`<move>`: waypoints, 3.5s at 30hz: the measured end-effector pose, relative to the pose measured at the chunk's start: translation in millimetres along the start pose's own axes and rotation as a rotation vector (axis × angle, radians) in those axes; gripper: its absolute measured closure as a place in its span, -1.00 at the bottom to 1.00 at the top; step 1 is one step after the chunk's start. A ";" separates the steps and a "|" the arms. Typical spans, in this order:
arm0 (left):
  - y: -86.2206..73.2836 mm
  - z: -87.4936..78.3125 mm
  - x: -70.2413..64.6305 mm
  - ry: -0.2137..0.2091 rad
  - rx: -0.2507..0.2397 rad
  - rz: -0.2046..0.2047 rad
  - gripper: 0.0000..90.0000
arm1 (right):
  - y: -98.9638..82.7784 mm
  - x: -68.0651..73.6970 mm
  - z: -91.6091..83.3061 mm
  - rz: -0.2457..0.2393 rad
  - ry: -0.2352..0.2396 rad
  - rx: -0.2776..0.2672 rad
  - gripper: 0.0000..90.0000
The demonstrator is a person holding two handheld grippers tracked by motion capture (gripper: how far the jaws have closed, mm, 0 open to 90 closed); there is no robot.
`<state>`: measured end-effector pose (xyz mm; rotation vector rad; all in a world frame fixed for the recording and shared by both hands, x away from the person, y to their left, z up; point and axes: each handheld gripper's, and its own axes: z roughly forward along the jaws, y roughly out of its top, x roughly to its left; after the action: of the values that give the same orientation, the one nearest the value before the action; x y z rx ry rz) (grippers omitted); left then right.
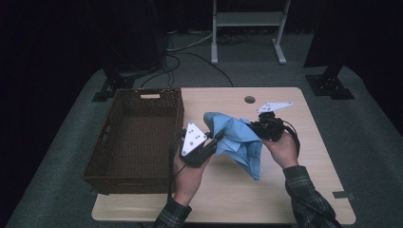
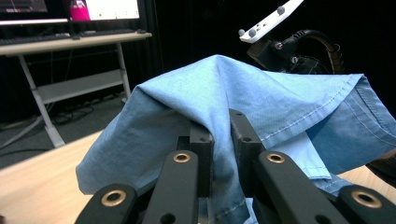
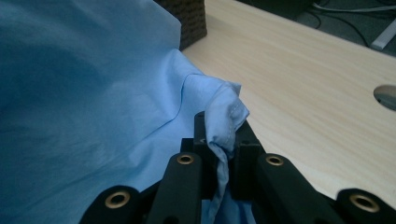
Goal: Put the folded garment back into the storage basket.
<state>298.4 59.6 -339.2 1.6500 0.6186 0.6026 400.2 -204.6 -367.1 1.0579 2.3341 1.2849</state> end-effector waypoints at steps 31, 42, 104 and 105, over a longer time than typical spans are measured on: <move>13.8 -62.8 94.8 0.055 -0.072 -0.051 0.83 | 102.9 53.8 38.5 -0.081 0.031 -0.075 0.88; 11.5 -100.0 129.4 0.117 -0.093 -0.075 0.83 | 136.5 83.4 73.8 -0.127 0.087 -0.091 0.88; -57.1 -179.9 216.7 0.250 0.050 -0.115 0.82 | 132.6 146.3 224.4 -0.160 0.264 -0.071 0.86; -57.2 -179.7 216.6 0.251 0.052 -0.116 0.82 | 131.9 145.2 224.8 -0.155 0.266 -0.067 0.86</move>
<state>327.5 344.7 -357.3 1.5861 0.9131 0.7192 483.6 81.8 -372.1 0.7067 2.4842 1.5102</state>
